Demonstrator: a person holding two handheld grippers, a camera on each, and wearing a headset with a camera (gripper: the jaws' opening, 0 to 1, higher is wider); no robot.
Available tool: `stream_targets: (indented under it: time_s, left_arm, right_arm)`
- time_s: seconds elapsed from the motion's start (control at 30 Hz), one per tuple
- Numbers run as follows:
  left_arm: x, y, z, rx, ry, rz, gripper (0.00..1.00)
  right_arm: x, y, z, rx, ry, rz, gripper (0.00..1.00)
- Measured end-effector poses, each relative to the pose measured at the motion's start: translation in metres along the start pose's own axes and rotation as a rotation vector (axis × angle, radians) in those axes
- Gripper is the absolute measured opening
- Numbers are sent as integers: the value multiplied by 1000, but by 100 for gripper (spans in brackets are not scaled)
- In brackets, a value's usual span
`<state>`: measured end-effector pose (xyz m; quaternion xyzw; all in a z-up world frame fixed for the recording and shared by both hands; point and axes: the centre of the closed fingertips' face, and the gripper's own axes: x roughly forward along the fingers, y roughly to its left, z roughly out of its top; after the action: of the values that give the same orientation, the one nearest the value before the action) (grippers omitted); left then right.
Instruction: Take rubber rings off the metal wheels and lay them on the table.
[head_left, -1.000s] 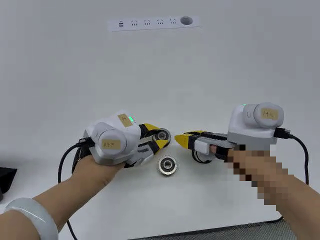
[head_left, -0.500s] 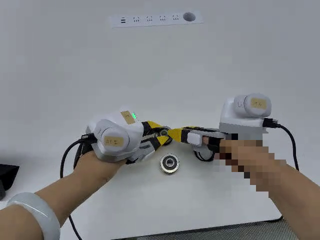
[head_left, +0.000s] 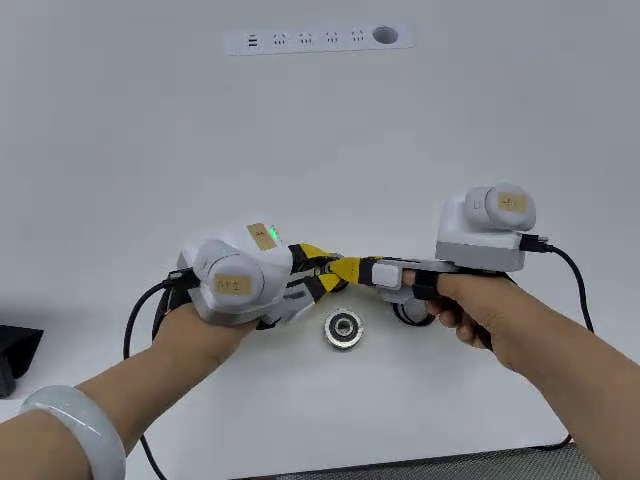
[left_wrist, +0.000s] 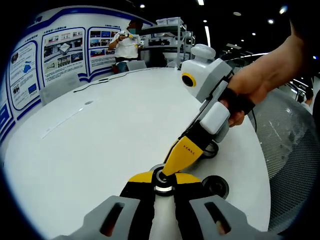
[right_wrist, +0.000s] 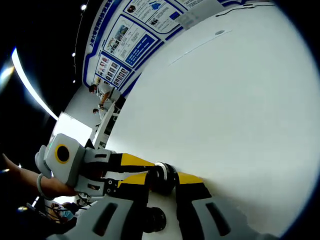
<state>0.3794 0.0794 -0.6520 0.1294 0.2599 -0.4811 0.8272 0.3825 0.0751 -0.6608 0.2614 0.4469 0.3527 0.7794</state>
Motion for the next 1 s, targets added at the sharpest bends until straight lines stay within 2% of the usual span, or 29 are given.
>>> stream_targets:
  time_s: [0.07, 0.17, 0.57, 1.0]
  left_arm:
    - [0, 0, 0, 0, 0, 0, 14]
    - [0, 0, 0, 0, 0, 1, 14]
    - [0, 0, 0, -2, 1, 3, 14]
    - [0, 0, 0, -7, 1, 1, 14]
  right_arm:
    - [-3, 3, -2, 19, 12, 24, 21]
    - [-6, 5, -4, 30, 13, 24, 20]
    - [-12, -1, -3, 10, 5, -9, 4]
    - [-10, -1, 0, -10, -4, -12, 2]
